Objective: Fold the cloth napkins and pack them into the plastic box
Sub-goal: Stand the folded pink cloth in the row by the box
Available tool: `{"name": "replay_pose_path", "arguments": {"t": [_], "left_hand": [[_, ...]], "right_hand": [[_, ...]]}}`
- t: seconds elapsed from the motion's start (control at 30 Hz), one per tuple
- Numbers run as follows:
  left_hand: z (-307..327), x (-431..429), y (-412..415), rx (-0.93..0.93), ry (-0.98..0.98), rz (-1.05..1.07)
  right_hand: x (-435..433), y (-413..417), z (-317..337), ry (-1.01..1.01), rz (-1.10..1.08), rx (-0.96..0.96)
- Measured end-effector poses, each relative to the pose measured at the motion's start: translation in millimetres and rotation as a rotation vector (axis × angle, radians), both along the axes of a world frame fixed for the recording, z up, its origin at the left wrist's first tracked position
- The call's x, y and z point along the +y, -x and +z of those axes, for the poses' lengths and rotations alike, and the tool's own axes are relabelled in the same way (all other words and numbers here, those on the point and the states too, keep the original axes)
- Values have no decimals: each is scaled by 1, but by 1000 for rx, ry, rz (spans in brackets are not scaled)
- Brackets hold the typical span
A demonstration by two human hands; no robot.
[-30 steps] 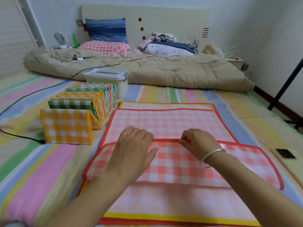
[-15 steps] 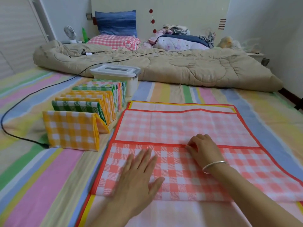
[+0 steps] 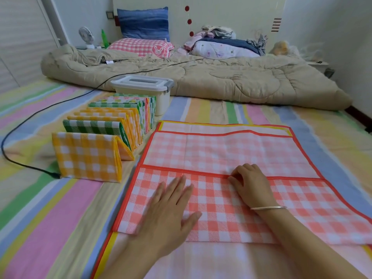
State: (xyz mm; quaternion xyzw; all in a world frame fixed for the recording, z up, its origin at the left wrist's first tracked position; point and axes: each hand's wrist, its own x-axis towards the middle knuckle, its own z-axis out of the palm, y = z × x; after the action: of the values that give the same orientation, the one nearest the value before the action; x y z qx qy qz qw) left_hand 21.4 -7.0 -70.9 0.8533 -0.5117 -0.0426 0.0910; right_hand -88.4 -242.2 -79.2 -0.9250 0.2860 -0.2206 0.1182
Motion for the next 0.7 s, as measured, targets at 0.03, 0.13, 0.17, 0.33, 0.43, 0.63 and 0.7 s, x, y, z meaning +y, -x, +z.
{"name": "replay_pose_path", "arguments": {"t": [0.03, 0.13, 0.17, 0.33, 0.43, 0.63, 0.7], "left_hand": [[6, 0, -1, -6, -2, 10], [23, 2, -9, -55, 38, 28], [24, 3, -14, -68, 40, 27], [8, 14, -41, -106, -38, 3], [-3, 19, -46, -82, 22, -11], [-8, 18, -48, -53, 83, 17], [-9, 18, -48, -60, 78, 22]], "right_hand": [[0, 0, 0, -1, -1, 9], [-1, -1, 1, -5, -6, 19], [-2, -1, 1, -5, -6, 13], [-2, -1, 1, -5, -7, 24], [-1, -2, 2, 2, -7, 26], [1, -1, 0, 31, -13, 25], [-1, -2, 0, 38, -14, 19]]}}
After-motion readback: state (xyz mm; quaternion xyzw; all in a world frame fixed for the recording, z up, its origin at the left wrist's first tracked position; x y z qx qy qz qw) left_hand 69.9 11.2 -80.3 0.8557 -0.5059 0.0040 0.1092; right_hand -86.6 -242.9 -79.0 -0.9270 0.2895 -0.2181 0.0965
